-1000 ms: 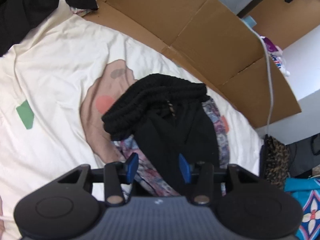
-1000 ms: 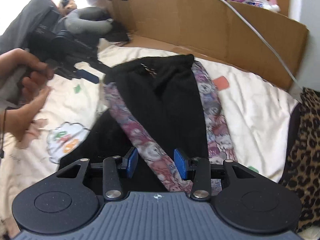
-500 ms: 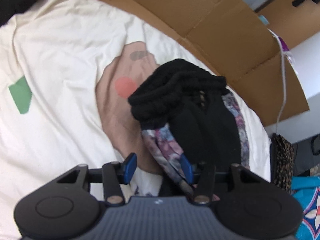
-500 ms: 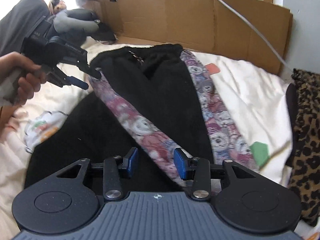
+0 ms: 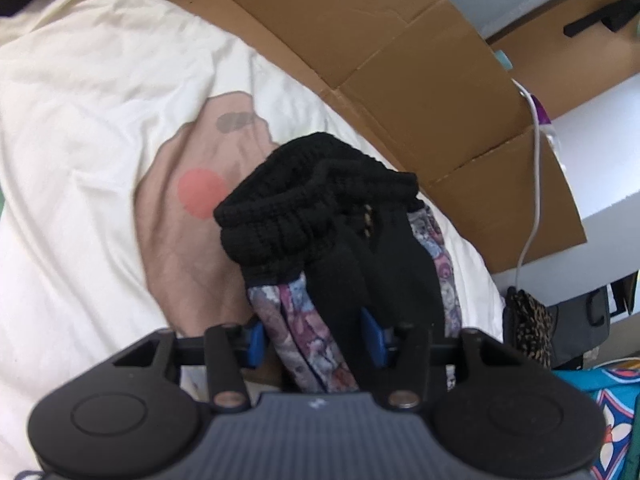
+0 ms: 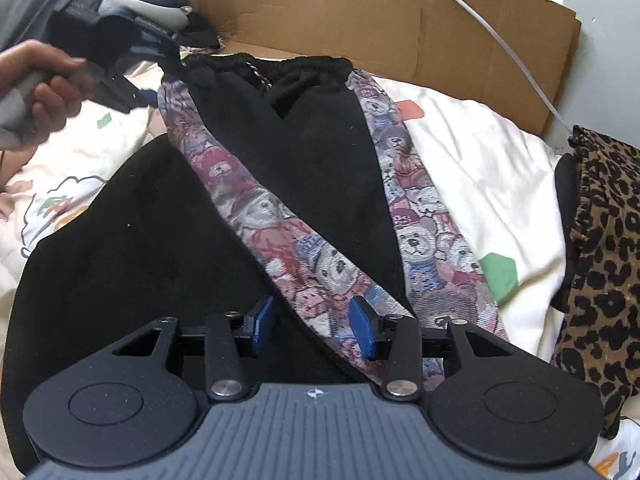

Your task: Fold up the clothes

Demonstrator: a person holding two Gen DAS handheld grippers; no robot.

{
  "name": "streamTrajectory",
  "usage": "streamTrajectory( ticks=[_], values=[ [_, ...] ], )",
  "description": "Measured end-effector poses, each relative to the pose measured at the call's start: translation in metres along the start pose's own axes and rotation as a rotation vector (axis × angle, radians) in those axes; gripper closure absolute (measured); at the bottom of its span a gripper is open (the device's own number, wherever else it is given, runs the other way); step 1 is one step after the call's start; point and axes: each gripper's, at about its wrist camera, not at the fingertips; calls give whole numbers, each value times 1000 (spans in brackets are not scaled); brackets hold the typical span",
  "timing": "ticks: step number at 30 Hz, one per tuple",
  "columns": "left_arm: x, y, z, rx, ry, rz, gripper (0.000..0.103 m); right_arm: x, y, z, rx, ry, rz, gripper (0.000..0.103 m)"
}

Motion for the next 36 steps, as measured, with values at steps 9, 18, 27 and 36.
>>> streamTrajectory(
  ticks=[9,18,27,36],
  values=[
    [19,-50,15,32,14,-85,83,-8,-8,15,-27,-20,-11,54],
    [43,-94,-12,61,19,-100,95,-19,-23,16,-31,-30,-58,54],
    [58,-131,-63,102,40,-178,96,-24,-54,16,-67,-41,-145,59],
    [62,-142,-111,136,50,-185,96,-36,-94,21,-104,-35,-329,78]
  ],
)
Point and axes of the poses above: each gripper's, at about its wrist camera, not at the fingertips, and z roughly against the way its jaws point, y to its left, x to its top, and after that the axes turned 7 degrees about -y, right-handed
